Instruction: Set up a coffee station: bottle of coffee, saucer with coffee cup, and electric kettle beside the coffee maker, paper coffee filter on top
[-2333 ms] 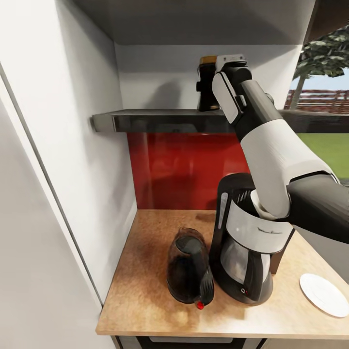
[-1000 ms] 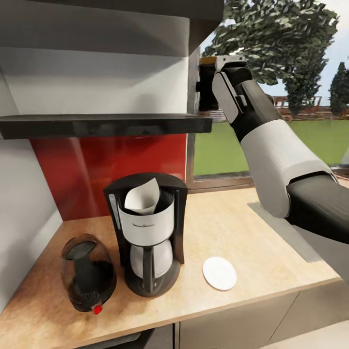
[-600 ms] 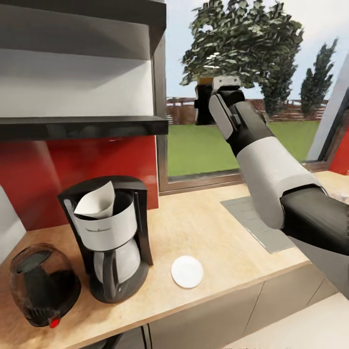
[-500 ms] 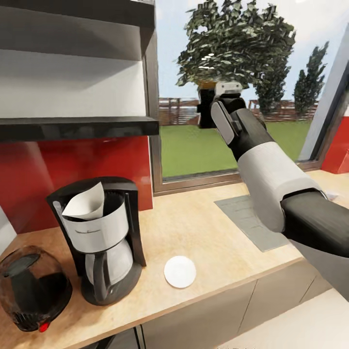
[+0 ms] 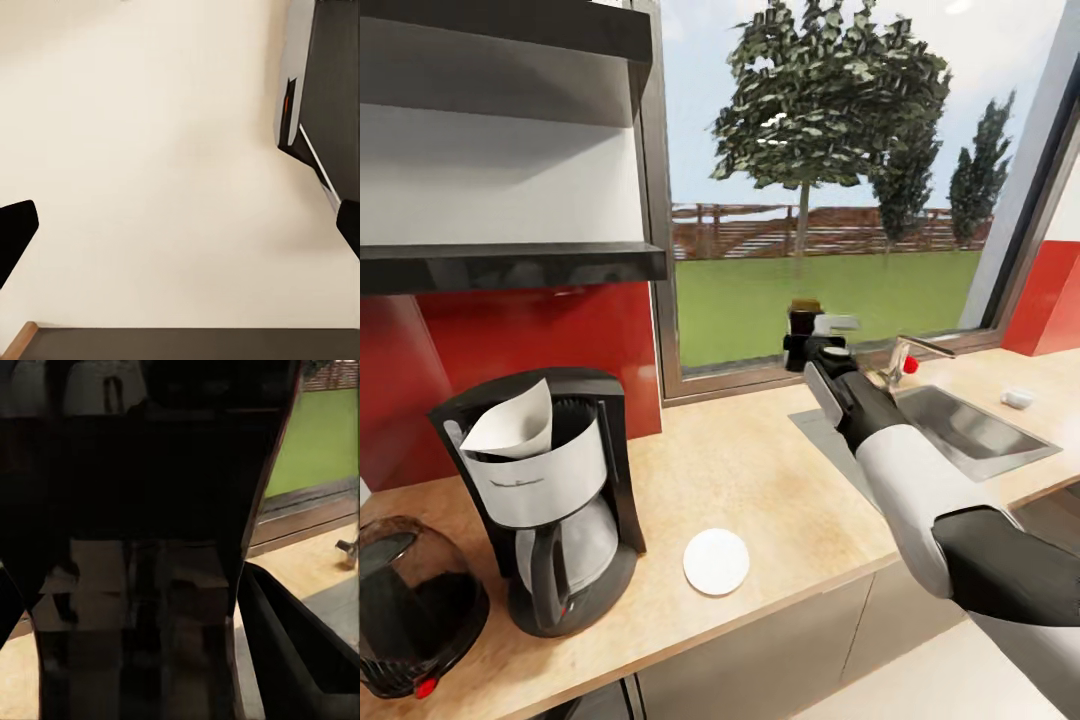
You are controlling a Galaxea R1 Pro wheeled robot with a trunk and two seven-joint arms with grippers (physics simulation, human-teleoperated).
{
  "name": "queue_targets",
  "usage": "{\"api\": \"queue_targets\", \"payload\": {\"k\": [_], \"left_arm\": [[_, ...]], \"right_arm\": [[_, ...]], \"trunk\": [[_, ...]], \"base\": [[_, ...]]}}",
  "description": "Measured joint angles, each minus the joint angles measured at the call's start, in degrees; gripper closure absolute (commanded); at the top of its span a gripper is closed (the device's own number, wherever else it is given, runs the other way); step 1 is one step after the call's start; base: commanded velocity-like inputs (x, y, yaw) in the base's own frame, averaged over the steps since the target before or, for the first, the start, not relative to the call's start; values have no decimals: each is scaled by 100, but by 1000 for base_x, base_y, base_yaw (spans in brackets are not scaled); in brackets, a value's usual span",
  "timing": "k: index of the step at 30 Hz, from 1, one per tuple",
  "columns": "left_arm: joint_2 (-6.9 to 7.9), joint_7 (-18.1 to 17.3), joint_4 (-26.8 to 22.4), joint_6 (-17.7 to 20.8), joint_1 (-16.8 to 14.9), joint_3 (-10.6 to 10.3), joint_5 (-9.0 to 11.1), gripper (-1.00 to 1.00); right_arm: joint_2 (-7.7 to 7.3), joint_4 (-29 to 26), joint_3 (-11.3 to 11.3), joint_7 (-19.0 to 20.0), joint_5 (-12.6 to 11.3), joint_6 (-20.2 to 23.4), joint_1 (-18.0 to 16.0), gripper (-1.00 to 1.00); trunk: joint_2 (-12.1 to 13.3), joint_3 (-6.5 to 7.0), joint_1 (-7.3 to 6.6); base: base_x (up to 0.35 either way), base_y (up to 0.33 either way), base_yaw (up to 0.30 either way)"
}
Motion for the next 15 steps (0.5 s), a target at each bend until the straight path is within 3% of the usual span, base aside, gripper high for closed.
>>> {"api": "queue_targets", "payload": {"k": [3, 4, 6, 9, 11, 15], "left_arm": [[-3, -6, -1, -10, -1, 1, 1, -100], [-7, -9, 0, -17, 0, 0, 2, -100], [-15, -10, -1, -21, 0, 0, 2, -100], [-24, -11, -1, -22, -1, 1, 2, -100], [-26, -15, -1, -27, 0, 1, 2, -100], [-41, -13, -1, -26, -1, 1, 2, -100]], "right_arm": [[-15, 7, 126, 9, -33, -186, 295, 100], [-17, 7, 330, 200, -56, -312, 451, 100], [-29, 33, 497, 792, -4, -470, 646, 100], [-55, 389, 575, 1497, 25, -887, 816, 100], [-62, 618, 592, 1742, 90, -1150, 843, 100], [-65, 1083, 602, 2642, 464, -1538, 857, 100]], "trunk": [[1, -1, 0], [-3, -1, -2], [-1, 0, 0], [-1, -1, -1], [-1, 0, -1], [-1, 0, -1]], "base": [[0, 0, 0], [0, 0, 0], [0, 0, 0], [0, 0, 0], [0, 0, 0], [0, 0, 0]]}}
